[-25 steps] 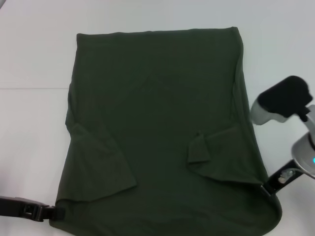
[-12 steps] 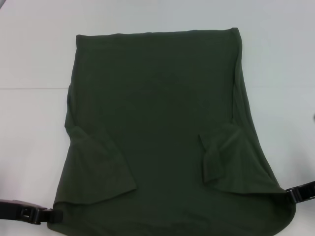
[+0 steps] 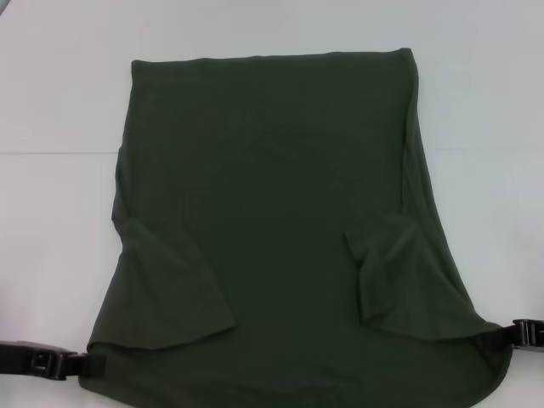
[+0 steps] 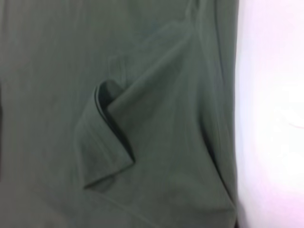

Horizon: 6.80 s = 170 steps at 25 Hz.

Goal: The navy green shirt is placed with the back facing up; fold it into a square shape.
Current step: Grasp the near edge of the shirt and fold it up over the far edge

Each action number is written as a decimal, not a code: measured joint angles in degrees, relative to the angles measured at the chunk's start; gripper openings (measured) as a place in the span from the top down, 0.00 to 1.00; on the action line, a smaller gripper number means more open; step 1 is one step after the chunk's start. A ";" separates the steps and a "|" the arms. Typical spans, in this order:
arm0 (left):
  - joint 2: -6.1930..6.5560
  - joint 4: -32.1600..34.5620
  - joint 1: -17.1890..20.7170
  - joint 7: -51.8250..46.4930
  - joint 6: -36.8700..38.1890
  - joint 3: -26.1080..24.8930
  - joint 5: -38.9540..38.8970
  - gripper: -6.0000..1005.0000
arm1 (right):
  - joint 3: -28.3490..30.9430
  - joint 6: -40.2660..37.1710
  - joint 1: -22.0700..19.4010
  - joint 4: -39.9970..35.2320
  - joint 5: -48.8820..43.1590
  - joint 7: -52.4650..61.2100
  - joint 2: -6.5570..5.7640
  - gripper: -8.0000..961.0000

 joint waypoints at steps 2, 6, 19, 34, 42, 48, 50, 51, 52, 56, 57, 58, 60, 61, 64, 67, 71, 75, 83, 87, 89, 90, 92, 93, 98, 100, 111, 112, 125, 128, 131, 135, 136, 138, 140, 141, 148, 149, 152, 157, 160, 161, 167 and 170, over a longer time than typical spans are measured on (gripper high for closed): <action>0.00 -0.01 0.00 0.00 0.00 -0.33 -0.26 0.97 | 2.90 0.22 0.02 2.97 2.15 -2.60 -0.09 0.95; -0.02 -0.02 0.05 0.00 0.00 -0.45 -1.09 0.97 | 7.15 0.26 0.05 6.94 5.53 -7.75 -0.17 0.94; -0.06 -0.56 0.68 0.61 0.05 -3.34 -1.80 0.97 | 14.60 0.04 0.04 12.10 7.43 -15.87 -0.43 0.94; -0.05 -0.81 1.08 0.62 0.97 -4.90 -2.88 0.97 | 24.45 -3.81 -1.38 16.21 9.55 -21.86 -0.91 0.94; 0.07 -0.76 1.86 0.63 1.92 -5.93 -4.40 0.97 | 26.83 -6.60 -1.45 16.96 11.09 -25.71 -0.69 0.95; 0.61 -0.90 2.55 2.89 4.42 -10.50 -4.46 0.97 | 28.59 -9.85 -1.24 21.79 12.53 -33.01 -2.30 0.95; 0.65 -1.12 2.78 3.47 4.89 -11.28 -4.47 0.97 | 28.87 -10.66 -1.21 23.95 13.17 -35.55 -3.05 0.95; 0.69 -1.29 2.90 3.87 5.23 -11.68 -4.47 0.97 | 28.88 -10.92 -1.21 24.70 13.33 -36.41 -3.33 0.95; 0.72 -1.41 2.98 4.13 5.53 -11.97 -4.47 0.97 | 28.89 -11.16 -1.21 25.43 13.45 -37.37 -3.61 0.95; 0.82 -1.56 3.60 4.65 6.75 -12.58 -4.47 0.97 | 28.91 -12.10 -1.48 26.91 13.54 -40.27 -4.10 0.94; 0.88 -1.56 3.80 4.92 7.34 -12.83 -4.47 0.97 | 28.92 -12.44 -1.61 27.03 13.57 -40.86 -4.14 0.94; 0.95 -1.56 4.03 5.25 8.10 -13.26 -4.47 0.97 | 28.93 -12.90 -1.76 27.16 13.59 -41.48 -4.19 0.94; 1.16 -1.53 4.43 5.91 9.89 -14.49 -4.46 0.97 | 29.09 -14.36 -2.09 27.27 13.59 -42.98 -4.30 0.94; 1.30 -1.50 4.67 6.19 10.83 -15.22 -4.39 0.97 | 29.19 -15.05 -2.27 27.27 13.60 -43.68 -4.40 0.94; 1.52 -1.08 5.46 6.86 13.83 -16.34 -4.01 0.97 | 29.38 -17.45 -2.80 27.29 13.60 -46.02 -4.83 0.94; 1.63 -0.48 6.36 7.33 17.27 -16.47 -3.96 0.97 | 29.45 -20.19 -3.19 27.35 13.59 -48.42 -5.50 0.94; 1.64 0.06 7.25 7.52 21.67 -16.60 -3.89 0.97 | 29.25 -24.35 -3.27 27.41 13.29 -51.38 -6.17 0.94; 1.63 1.54 8.33 7.13 24.68 -16.73 -3.86 0.97 | 28.90 -27.29 -3.31 27.43 12.78 -53.20 -6.52 0.94; 1.72 2.17 10.01 6.80 26.01 -16.68 -3.59 0.97 | 29.13 -30.34 -4.08 27.42 12.21 -54.68 -7.02 0.94; 1.68 1.73 9.78 7.02 25.81 -17.27 -4.60 0.97 | 29.57 -29.75 -3.67 27.55 12.36 -54.24 -6.94 0.94; 1.69 1.32 9.56 7.41 25.49 -18.37 -5.96 0.97 | 30.97 -28.62 -3.08 28.16 12.99 -52.66 -6.60 0.94; 1.70 1.06 9.48 7.70 25.30 -19.12 -6.88 0.97 | 31.60 -28.17 -2.80 28.45 13.21 -52.16 -6.49 0.94; 1.75 0.57 9.42 8.11 24.85 -20.63 -9.53 0.97 | 33.24 -27.30 -1.97 29.40 13.45 -51.55 -6.24 0.94; 1.78 0.37 9.42 8.16 24.60 -21.25 -10.80 0.97 | 33.99 -26.76 -1.53 29.91 13.48 -51.36 -6.07 0.94; 1.93 -2.38 9.40 8.22 21.26 -24.33 -17.07 0.97 | 37.24 -22.97 0.13 32.68 14.78 -51.06 -5.56 0.94; 1.90 -3.63 9.41 8.35 19.31 -24.52 -19.02 0.97 | 37.79 -21.35 0.53 33.34 16.32 -51.06 -5.34 0.94; 1.39 -10.71 7.55 9.20 7.93 -24.35 -24.10 0.97 | 38.39 -16.38 0.69 34.24 24.30 -52.03 -4.11 0.95; 1.31 -11.07 7.38 9.37 7.31 -24.44 -24.66 0.97 | 38.40 -16.21 0.55 34.25 24.92 -52.57 -3.88 0.94; -0.31 -14.74 5.70 11.92 -0.43 -24.19 -30.16 0.97 | 38.40 -7.39 1.53 37.84 30.12 -57.96 -1.24 0.94; -0.70 -15.69 5.01 13.82 -2.15 -24.06 -31.26 0.97 | 38.05 -4.26 2.67 37.91 30.46 -57.99 -0.67 0.94; -0.98 -16.48 3.85 14.80 -4.99 -24.00 -31.83 0.97 | 38.11 -2.18 3.84 38.39 30.49 -58.12 -0.51 0.94; -1.29 -17.20 2.19 16.61 -8.45 -23.84 -32.12 0.97 | 38.37 0.24 5.22 38.87 30.79 -58.43 -0.49 0.94; -1.37 -17.53 1.62 17.32 -9.22 -23.81 -32.12 0.97 | 38.36 1.17 5.52 38.96 30.83 -58.46 -0.48 0.94; -1.65 -18.05 0.55 18.50 -11.23 -23.78 -32.14 0.97 | 38.35 2.91 5.99 39.19 31.03 -58.63 -0.46 0.94; -1.95 -18.35 -0.29 19.11 -13.35 -23.75 -32.15 0.97 | 38.36 4.64 6.38 39.62 32.02 -59.24 -0.45 0.94; -2.10 -18.47 -0.74 19.47 -14.67 -23.72 -32.15 0.97 | 38.34 5.37 6.52 39.93 32.65 -59.62 -0.43 0.94; -2.98 -18.75 -2.82 21.69 -19.55 -23.60 -32.16 0.97 | 38.23 10.53 7.97 41.99 35.53 -60.74 -0.29 0.94; -3.07 -18.74 -2.98 21.78 -19.84 -23.60 -32.16 0.97 | 38.12 11.80 8.63 42.64 36.19 -60.83 -0.25 0.94; -3.44 -18.77 -3.66 22.76 -20.72 -23.59 -32.16 0.97 | 38.12 12.92 9.46 43.28 36.38 -60.93 -0.19 0.95; -3.81 -18.83 -4.90 23.20 -22.91 -23.62 -32.48 0.97 | 38.35 14.73 11.25 43.95 36.77 -61.01 -0.03 0.95; -3.95 -18.84 -5.41 23.21 -24.64 -23.63 -33.24 0.97 | 38.35 15.37 11.91 44.04 37.11 -61.02 0.02 0.95; -3.98 -18.84 -5.58 23.21 -25.25 -23.63 -33.40 0.97 | 38.35 15.76 12.17 44.08 37.18 -61.02 0.02 0.95; -4.31 -18.97 -6.92 24.06 -29.05 -23.21 -33.60 0.97 | 38.35 18.04 12.72 44.44 37.31 -61.03 0.00 0.94; -4.53 -19.89 -7.71 25.60 -30.79 -23.01 -33.78 0.97 | 38.35 18.87 12.96 44.48 37.31 -61.03 0.03 0.94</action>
